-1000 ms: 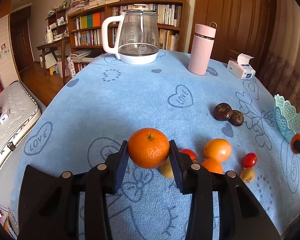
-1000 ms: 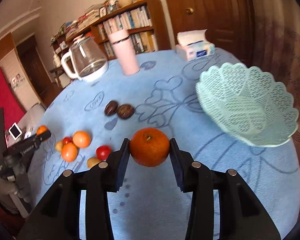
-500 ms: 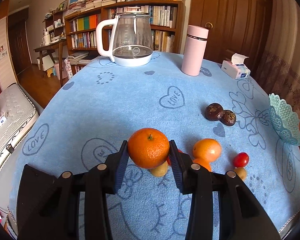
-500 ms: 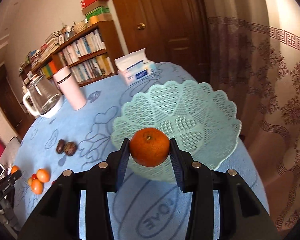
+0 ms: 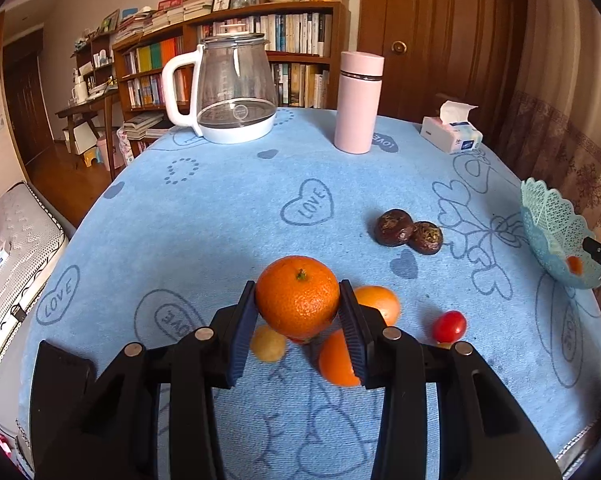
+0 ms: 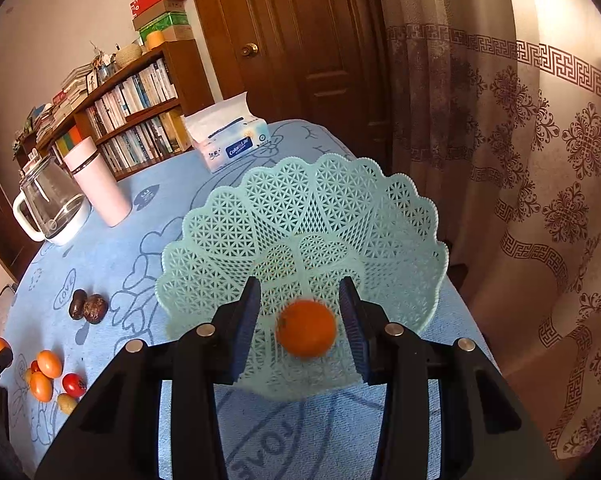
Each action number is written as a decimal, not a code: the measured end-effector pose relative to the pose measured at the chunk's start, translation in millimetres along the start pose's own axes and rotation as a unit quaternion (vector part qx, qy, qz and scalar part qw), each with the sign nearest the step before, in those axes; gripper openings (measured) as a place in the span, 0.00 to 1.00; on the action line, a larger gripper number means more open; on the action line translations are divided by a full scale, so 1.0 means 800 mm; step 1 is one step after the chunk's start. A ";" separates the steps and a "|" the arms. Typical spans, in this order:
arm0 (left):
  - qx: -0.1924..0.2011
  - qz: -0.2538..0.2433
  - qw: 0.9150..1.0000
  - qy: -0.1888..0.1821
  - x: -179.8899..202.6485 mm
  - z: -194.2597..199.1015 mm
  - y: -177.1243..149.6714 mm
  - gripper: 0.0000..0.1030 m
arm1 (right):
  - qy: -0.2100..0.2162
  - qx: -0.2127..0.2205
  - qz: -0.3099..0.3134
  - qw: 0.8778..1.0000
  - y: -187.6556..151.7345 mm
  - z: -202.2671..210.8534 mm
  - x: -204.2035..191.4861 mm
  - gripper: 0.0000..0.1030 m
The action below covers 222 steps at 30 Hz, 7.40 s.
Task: Organize fruits
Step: 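Carry the orange into the mint basket and open the right gripper, then carry the tangerine into the mint basket and open the left gripper, then move the left gripper back over the passion fruits, then close the left gripper on a dark passion fruit and lift it, then grasp an orange with the right gripper while the left holds the passion fruit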
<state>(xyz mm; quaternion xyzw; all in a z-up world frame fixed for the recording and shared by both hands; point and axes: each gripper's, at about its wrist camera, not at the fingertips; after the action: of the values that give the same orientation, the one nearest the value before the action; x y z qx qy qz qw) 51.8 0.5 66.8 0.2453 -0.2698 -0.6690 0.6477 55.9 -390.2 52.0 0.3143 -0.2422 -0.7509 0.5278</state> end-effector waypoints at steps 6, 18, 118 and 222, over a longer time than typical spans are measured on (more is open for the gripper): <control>0.005 -0.018 1.000 -0.008 0.022 0.004 0.007 0.40 | -0.003 0.018 -0.020 1.000 0.002 0.008 0.011 0.49; 0.023 -0.086 0.995 -0.040 0.110 0.010 0.029 0.40 | -0.044 0.116 -0.053 0.991 0.005 0.043 0.030 0.67; -0.096 -0.005 0.995 -0.017 0.084 -0.133 0.110 0.90 | -0.060 0.151 -0.110 0.981 -0.016 0.043 0.054 0.82; 0.040 0.107 0.993 -0.002 -0.107 -0.012 0.068 0.41 | 0.224 -0.233 0.141 0.936 -0.076 -0.074 -0.355 0.54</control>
<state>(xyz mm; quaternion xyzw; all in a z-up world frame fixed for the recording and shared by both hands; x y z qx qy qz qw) 101.6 84.6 94.6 0.2392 -0.3226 -0.5847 0.7048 130.0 -103.9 30.5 0.3049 0.0222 -0.6141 0.7276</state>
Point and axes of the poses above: each gripper's, at about its wrist camera, not at the fingertips, and z roughly against the way its jaws point, x to its right, y to its top, and after that the axes turned 6 degrees about -x, right-handed
